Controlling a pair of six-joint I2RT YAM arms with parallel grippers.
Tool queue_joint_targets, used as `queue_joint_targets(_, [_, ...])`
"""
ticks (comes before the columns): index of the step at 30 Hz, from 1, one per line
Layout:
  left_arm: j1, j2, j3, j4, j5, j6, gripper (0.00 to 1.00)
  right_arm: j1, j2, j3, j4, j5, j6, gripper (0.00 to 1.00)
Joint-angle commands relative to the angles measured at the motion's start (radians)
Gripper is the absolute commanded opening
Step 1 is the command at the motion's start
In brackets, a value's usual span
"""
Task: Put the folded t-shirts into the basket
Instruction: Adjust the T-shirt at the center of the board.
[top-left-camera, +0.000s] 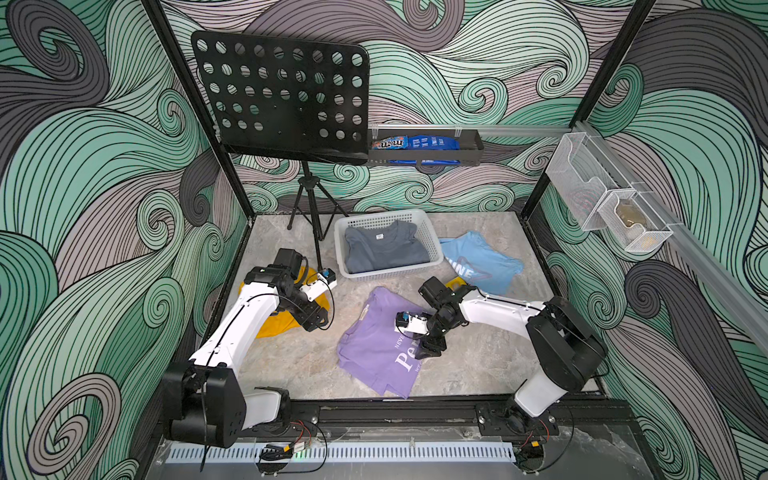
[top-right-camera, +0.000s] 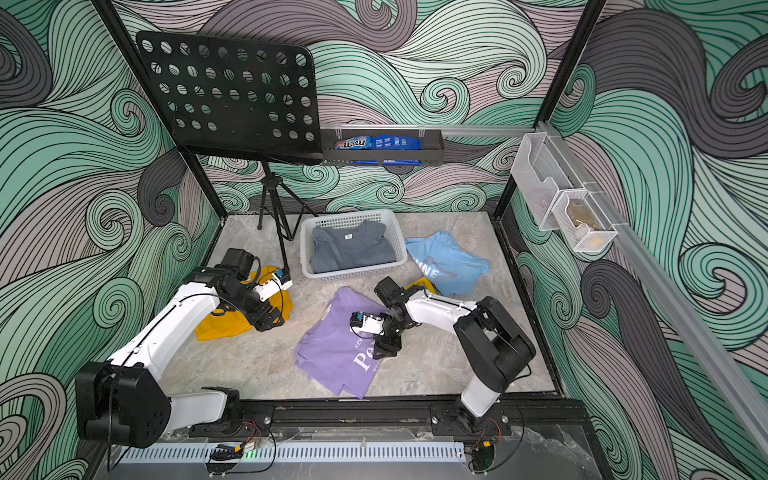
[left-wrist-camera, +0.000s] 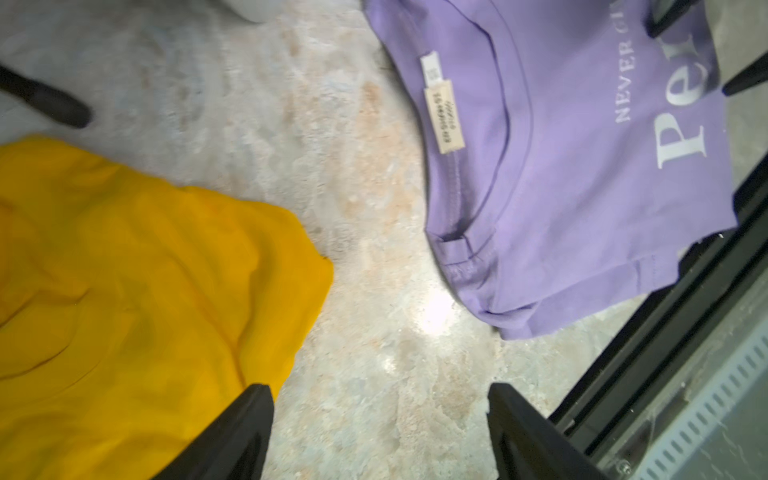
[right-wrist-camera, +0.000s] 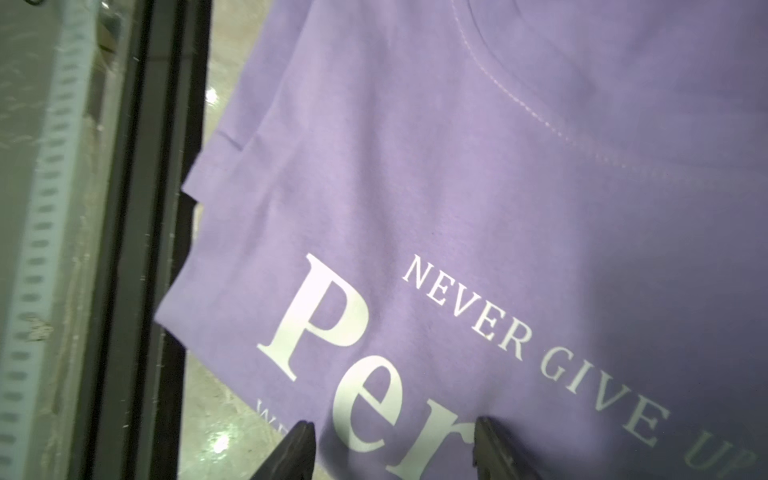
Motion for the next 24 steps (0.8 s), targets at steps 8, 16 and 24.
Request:
queue_joint_targets(8, [-0.381,-0.047,-0.21,0.234,-0.133,0.213,0.83,-0.136,0.096,0.097,0.106,-0.051,0.101,0.65])
queue_joint_targets(16, [-0.531,0.121,-0.241,0.418,-0.336,0.207,0.82,-0.204,0.074,-0.013,0.083,-0.016,0.071,0.59])
queue_joint_targets(24, [-0.532,0.248,-0.198,0.612,-0.507,0.194,0.81,-0.244,-0.003,-0.119,0.047,0.048,0.011,0.56])
